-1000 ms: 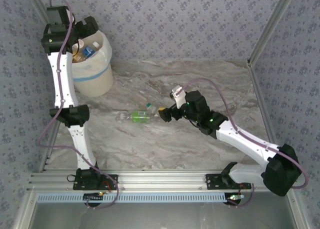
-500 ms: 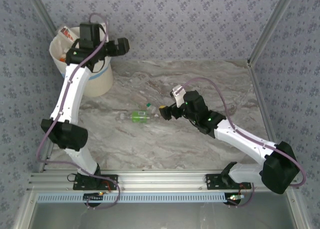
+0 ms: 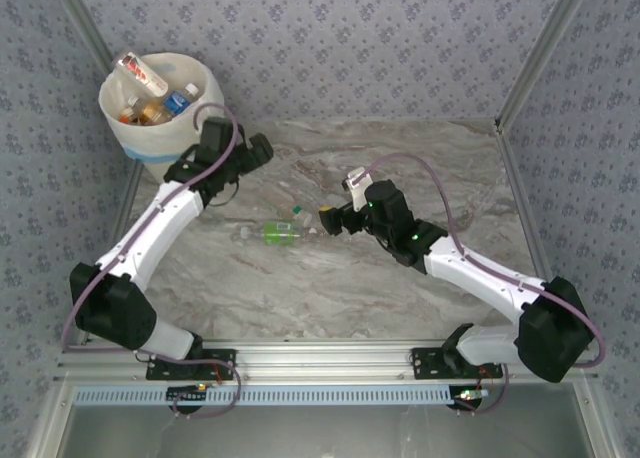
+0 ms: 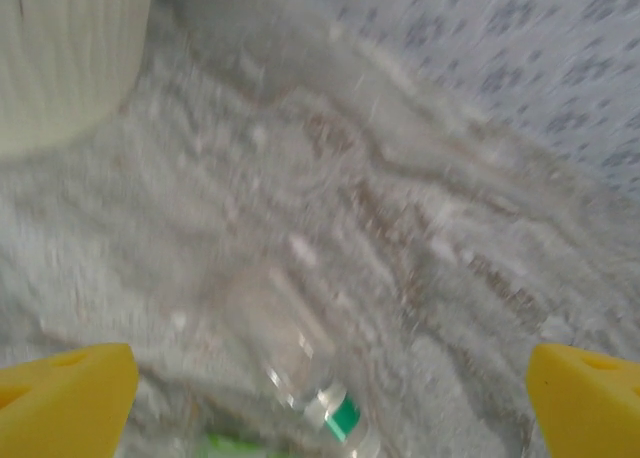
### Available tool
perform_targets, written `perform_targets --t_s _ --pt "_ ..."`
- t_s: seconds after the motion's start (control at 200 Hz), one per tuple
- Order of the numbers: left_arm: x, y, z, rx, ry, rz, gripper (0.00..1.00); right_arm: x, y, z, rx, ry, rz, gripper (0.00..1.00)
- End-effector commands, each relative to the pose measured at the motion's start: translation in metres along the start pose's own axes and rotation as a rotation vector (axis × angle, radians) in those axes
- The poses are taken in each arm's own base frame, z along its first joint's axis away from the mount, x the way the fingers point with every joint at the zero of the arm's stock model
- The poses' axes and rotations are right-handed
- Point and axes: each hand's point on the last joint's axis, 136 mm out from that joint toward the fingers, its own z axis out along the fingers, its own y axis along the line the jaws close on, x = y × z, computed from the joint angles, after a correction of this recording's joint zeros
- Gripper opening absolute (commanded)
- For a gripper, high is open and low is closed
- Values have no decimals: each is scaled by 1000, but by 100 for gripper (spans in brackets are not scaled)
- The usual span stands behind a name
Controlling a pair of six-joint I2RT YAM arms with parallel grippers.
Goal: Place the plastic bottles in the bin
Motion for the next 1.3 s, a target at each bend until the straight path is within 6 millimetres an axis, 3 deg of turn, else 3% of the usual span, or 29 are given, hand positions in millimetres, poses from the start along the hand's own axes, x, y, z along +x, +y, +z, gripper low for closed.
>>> perform_targets --t_s 0.0,0.13,0.265,0.7,1.069,1.299 --pt "40 26 7 -98 79 -147 99 -1 -7 4 31 -10 29 100" --pt "82 47 15 -158 176 -276 100 -1 -8 5 34 -10 46 100" --pt "118 49 20 -173 271 -381 99 1 -8 7 36 8 44 100" --pt "183 55 69 -346 442 -504 99 7 -9 12 45 40 51 100" --pt "196 73 84 -393 432 -494 93 9 -7 15 47 63 45 100" --pt "172 78 87 -329 318 -312 83 8 -6 17 47 68 41 100"
